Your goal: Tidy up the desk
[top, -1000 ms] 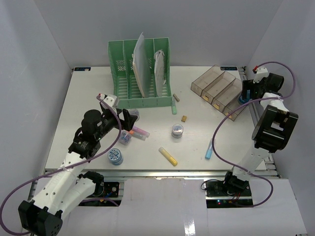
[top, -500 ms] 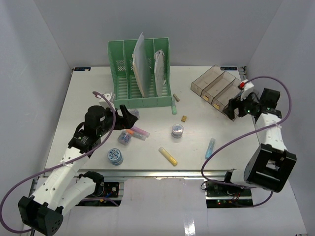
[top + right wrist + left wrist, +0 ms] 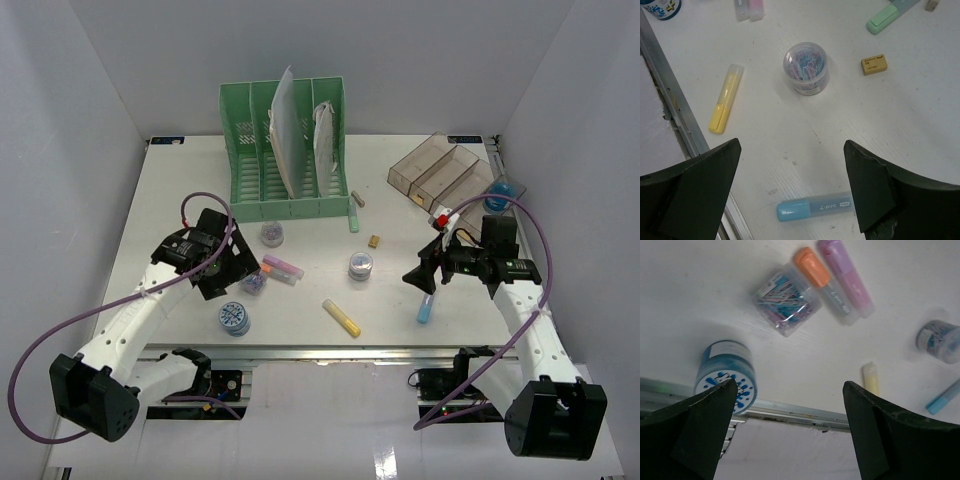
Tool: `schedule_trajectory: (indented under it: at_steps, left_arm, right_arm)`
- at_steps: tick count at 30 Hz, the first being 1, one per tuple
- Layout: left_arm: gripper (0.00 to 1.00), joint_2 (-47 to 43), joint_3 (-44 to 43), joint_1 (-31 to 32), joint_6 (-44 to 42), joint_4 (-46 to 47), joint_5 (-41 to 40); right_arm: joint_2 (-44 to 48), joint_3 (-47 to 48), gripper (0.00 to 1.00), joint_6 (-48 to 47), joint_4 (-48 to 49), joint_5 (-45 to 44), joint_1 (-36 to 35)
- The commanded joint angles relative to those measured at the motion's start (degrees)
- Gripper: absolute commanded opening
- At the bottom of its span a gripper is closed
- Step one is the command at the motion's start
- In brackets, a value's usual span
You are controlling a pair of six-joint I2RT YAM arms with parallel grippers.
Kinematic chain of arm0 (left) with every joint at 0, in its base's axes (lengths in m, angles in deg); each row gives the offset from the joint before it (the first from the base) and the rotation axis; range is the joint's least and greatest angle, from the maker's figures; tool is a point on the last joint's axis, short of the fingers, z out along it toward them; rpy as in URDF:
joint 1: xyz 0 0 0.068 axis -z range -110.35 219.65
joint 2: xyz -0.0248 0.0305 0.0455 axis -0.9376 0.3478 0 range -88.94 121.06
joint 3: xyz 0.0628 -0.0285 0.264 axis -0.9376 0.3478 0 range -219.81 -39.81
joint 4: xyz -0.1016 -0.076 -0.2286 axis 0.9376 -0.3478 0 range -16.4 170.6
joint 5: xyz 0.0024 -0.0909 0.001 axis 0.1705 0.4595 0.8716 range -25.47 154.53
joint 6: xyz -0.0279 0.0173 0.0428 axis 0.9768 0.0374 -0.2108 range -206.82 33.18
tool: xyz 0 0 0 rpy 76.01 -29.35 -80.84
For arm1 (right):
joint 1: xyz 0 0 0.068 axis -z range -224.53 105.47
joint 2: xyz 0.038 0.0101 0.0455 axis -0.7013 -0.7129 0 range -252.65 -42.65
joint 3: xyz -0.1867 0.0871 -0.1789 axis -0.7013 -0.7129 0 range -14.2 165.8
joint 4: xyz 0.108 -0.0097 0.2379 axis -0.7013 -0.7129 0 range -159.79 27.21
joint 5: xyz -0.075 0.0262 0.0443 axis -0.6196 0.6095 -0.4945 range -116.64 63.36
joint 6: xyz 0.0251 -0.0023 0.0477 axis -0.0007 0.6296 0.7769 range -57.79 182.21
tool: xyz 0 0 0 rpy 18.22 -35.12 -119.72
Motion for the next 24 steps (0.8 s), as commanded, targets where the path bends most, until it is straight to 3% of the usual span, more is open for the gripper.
schedule_trajectory:
  at_steps: [1,7,13,24]
  left_arm:
    - [0.98,0.27,-3.35,0.06,6.3,-13.4,-4.28]
    - [0.98,-0.08,0.43,0.07,8.68,-16.59,-4.25]
    - [0.98,-0.24,5.59,0.07,7.81,-11.73,0.56]
    - [0.98,2.56,9.96,0.16,6.18,-6.2,0.91]
  right_arm:
    - [1.89,-0.43,0.9,2.84,2.48,1.67,-0.17]
    - [3.53,-0.43,0.9,2.68,2.56,0.85,-0.17]
    - [4.18,-0.66,0.9,2.42,2.36,0.97,-0.17]
    - [3.2,-1.01,0.9,2.07,2.43,0.8,-0.17]
